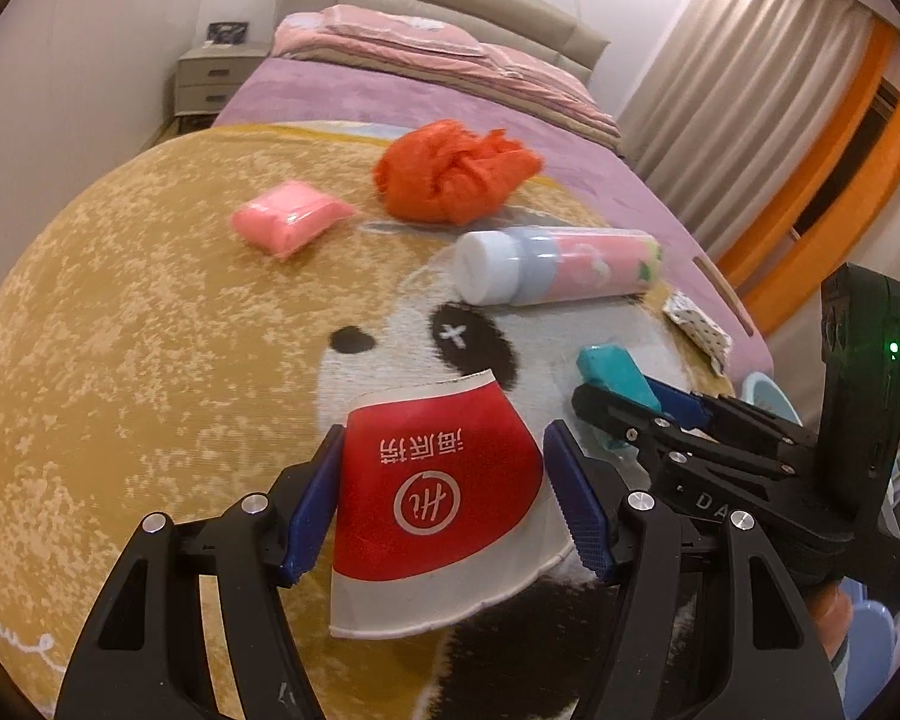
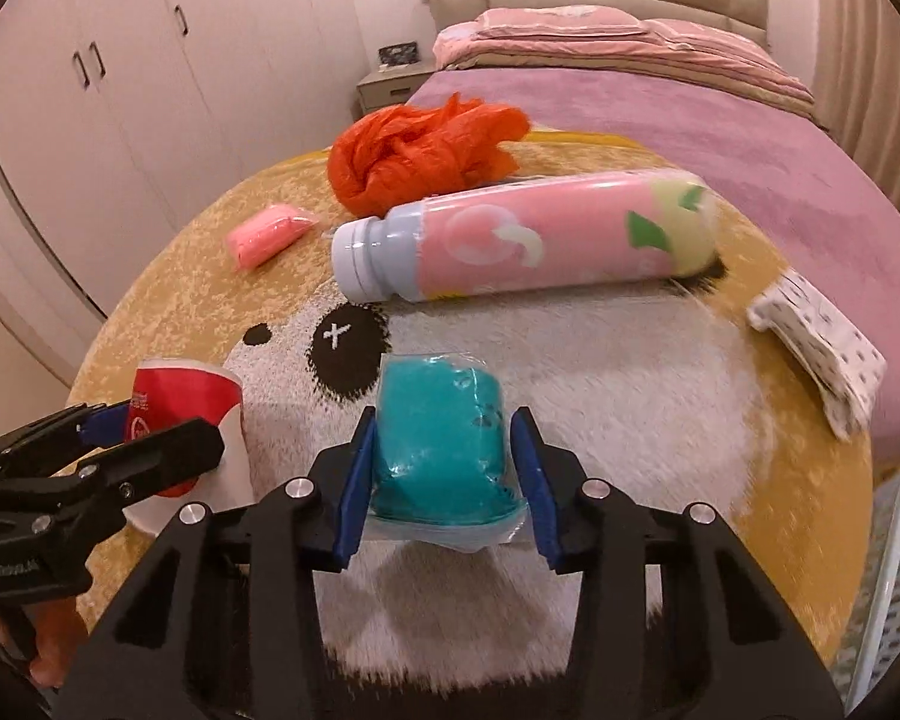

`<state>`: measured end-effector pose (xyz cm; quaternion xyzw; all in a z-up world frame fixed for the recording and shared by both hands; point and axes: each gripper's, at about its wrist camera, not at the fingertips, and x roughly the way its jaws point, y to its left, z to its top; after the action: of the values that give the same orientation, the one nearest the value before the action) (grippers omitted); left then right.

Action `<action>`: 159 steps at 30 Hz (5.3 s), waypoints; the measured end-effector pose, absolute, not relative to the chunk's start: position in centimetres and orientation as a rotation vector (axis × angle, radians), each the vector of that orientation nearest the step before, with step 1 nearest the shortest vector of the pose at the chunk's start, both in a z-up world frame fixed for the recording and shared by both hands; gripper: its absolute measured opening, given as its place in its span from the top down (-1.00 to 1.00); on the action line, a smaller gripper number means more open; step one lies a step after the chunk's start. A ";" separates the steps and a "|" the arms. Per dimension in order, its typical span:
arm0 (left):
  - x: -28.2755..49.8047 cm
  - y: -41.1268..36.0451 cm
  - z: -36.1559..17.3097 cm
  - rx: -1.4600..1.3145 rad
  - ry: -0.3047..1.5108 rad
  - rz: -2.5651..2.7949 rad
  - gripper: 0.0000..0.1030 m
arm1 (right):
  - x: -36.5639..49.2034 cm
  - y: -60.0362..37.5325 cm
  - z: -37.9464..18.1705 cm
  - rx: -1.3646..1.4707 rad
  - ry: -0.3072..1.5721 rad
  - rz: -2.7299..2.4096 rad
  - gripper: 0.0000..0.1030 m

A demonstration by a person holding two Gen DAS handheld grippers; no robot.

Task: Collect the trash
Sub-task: 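Carry cup and teal packet to the basket and open both tools over it, then grasp the pink-white bottle with the left tool while the right tool grasps the polka-dot bag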

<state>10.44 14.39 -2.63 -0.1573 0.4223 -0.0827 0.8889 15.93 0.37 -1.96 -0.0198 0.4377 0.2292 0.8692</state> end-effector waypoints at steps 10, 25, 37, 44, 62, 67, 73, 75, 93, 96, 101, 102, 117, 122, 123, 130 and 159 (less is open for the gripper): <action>9.5 9.0 -0.8 -0.248 0.854 -0.281 -0.24 | 13.0 -6.7 1.5 0.065 0.832 0.363 0.21; 9.4 -2.4 1.7 -0.127 0.819 -0.491 -0.24 | 9.2 -20.7 4.3 0.258 0.743 0.127 0.20; 11.1 -13.4 3.0 -0.051 0.813 -0.688 -0.24 | 6.7 -31.5 2.4 0.395 0.737 -0.085 0.20; 13.1 -18.0 1.3 -0.057 0.863 -0.741 -0.24 | 6.0 -35.9 0.0 0.463 0.776 -0.181 0.20; 14.8 -21.1 -0.2 -0.092 0.879 -0.782 -0.56 | 6.3 -38.8 -2.7 0.534 0.832 -0.269 -0.19; 14.1 -19.7 -0.1 -0.092 0.863 -0.776 -0.56 | 6.2 -38.1 -2.1 0.525 0.821 -0.254 -0.19; 13.1 -17.4 0.9 -0.106 0.823 -0.764 -0.56 | 6.5 -35.9 -1.1 0.490 0.813 -0.207 -0.19; 12.9 -16.5 1.4 -0.118 0.809 -0.759 -0.54 | 6.6 -35.1 -0.6 0.473 0.808 -0.191 -0.19; 13.7 -4.6 2.2 -0.204 0.744 -0.570 -0.54 | 9.4 -26.0 1.1 0.333 0.815 -0.039 -0.20; 14.4 -2.2 1.9 -0.181 0.742 -0.509 -0.54 | 10.4 -24.0 1.2 0.299 0.814 -0.013 -0.20; 16.4 2.8 1.3 -0.175 0.747 -0.392 -0.56 | 13.0 -20.4 1.3 0.253 0.815 0.041 -0.20; 16.7 3.4 1.2 -0.172 0.748 -0.375 -0.56 | 13.4 -19.9 1.3 0.245 0.815 0.048 -0.20; 22.1 7.3 0.2 -0.026 0.795 -0.318 -0.57 | 21.0 -16.0 0.6 0.176 0.826 0.070 -0.20; 23.5 6.1 -0.5 0.048 0.827 -0.348 -0.57 | 22.9 -16.3 -0.2 0.166 0.834 0.053 -0.20; 23.7 6.0 -0.5 0.052 0.832 -0.348 -0.57 | 23.2 -16.4 -0.5 0.163 0.838 0.052 -0.20; 24.3 4.9 -1.6 0.113 0.863 -0.365 -0.47 | 24.6 -16.1 -2.2 0.140 0.873 0.083 -0.19; 24.1 3.9 -3.5 0.050 0.979 -0.322 0.06 | 20.7 -9.0 -2.0 -0.033 0.898 0.292 0.76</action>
<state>24.15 3.89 -3.50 0.0241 0.4679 -0.1541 0.8699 20.71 -8.98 -2.01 -0.0157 0.4324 0.1405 0.8905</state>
